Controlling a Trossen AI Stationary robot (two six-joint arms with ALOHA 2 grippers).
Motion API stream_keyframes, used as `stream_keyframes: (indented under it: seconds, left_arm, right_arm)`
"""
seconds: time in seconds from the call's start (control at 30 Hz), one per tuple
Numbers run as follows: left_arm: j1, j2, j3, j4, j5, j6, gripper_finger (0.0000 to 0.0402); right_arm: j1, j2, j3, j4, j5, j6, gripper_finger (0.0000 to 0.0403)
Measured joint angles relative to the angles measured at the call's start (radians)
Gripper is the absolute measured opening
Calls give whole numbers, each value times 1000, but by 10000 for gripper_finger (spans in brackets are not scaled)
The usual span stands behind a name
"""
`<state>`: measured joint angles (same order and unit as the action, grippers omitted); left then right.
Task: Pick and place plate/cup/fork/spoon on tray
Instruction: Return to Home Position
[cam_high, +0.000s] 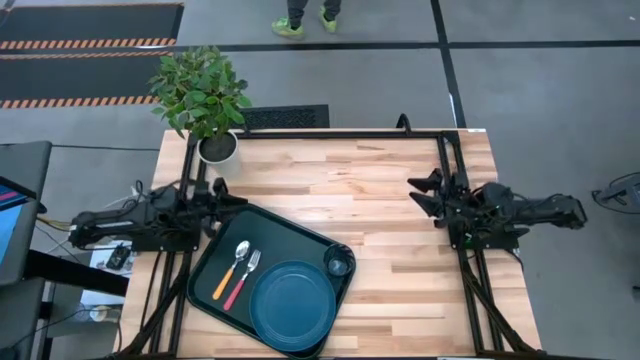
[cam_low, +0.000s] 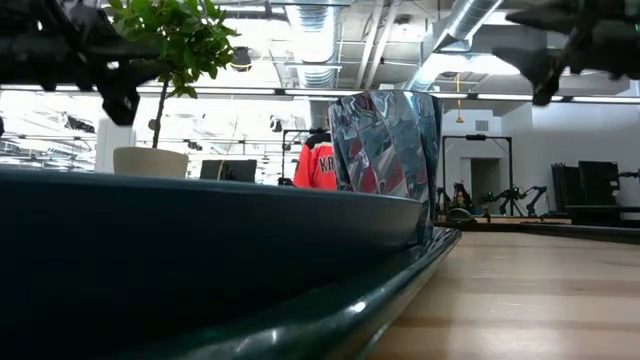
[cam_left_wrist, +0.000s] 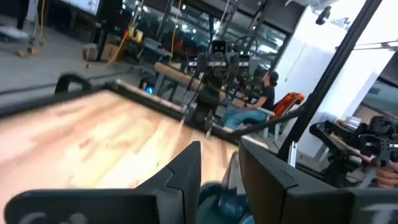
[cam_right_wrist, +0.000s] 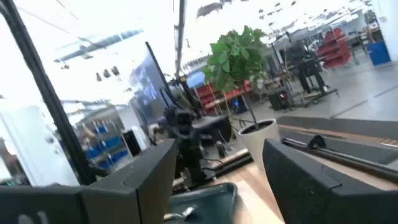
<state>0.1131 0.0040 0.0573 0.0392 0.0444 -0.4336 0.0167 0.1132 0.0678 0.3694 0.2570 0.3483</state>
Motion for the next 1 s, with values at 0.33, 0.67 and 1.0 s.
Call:
stream_keyframes:
  seconds: [0.33,0.67,1.0]
  left_arm:
    - [-2,-1,-46,85,56,0,96]
    - [-2,0,-48,-11,-51,55,96]
    - [-2,0,-49,-8,-57,118,96]
  right_arm:
    - [0,-88,-60,-35,13,21,265]
    - [0,-87,-61,-148,14,-23,265]
    - [0,-87,-62,-225,14,-9,265]
